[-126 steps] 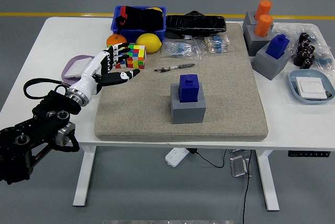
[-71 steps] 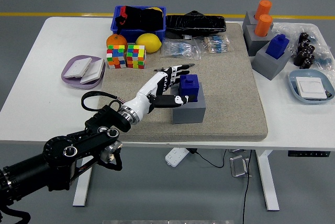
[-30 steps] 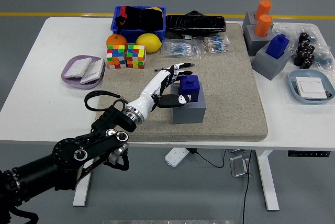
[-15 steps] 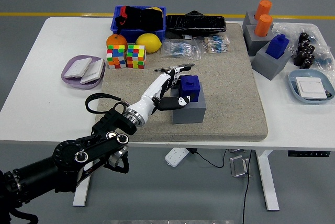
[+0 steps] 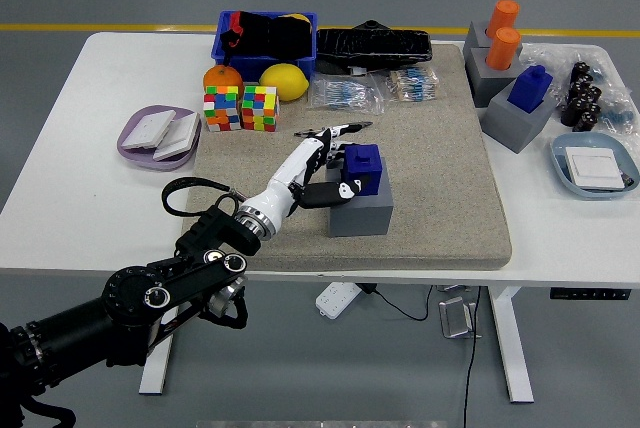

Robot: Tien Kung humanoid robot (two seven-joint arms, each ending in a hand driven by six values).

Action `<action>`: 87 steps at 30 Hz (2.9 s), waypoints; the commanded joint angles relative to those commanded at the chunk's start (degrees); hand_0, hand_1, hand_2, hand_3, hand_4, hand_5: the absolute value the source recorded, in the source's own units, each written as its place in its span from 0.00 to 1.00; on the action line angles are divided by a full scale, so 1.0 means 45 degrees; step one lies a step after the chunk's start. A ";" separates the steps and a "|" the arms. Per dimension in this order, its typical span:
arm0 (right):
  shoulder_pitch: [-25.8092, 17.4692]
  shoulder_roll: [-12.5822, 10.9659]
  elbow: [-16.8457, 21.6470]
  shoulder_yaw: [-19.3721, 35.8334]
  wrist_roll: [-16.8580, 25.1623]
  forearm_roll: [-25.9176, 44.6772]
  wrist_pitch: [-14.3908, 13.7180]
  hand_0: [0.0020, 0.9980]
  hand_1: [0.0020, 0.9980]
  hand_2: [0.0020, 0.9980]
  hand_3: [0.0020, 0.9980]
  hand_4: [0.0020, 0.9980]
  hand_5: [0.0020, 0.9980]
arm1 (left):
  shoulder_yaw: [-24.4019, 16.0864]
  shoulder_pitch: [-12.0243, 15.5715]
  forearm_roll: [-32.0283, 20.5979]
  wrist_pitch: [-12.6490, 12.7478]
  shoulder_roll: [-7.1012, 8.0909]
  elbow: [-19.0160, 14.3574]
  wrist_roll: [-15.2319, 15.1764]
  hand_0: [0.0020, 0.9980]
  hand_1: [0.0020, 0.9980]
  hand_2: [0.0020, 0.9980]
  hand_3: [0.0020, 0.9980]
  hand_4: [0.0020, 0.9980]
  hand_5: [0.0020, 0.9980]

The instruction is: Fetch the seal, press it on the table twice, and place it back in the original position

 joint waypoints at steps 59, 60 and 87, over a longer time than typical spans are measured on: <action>-0.0105 0.0172 0.0000 0.0376 0.0047 -0.0093 -0.0018 0.89 0.75 0.73 0.74 0.83 0.52 | -0.1601 0.0522 -0.0682 0.0871 0.1171 0.2693 -0.1554 0.83 0.55 0.44 0.82 0.55 0.00; -0.0104 0.0173 0.0000 0.0378 0.0048 -0.0088 -0.0018 0.89 0.75 0.73 0.74 0.83 0.52 | -0.1585 0.0539 -0.0712 0.0880 0.1149 0.2748 -0.1592 0.83 0.55 0.44 0.82 0.55 0.00; -0.0105 0.0125 0.0000 0.0283 0.0105 -0.0074 0.0021 0.89 0.75 0.73 0.74 0.84 0.52 | -0.0675 0.0967 -0.1841 0.0789 0.1148 0.3751 -0.2060 0.83 0.57 0.46 0.81 0.55 0.00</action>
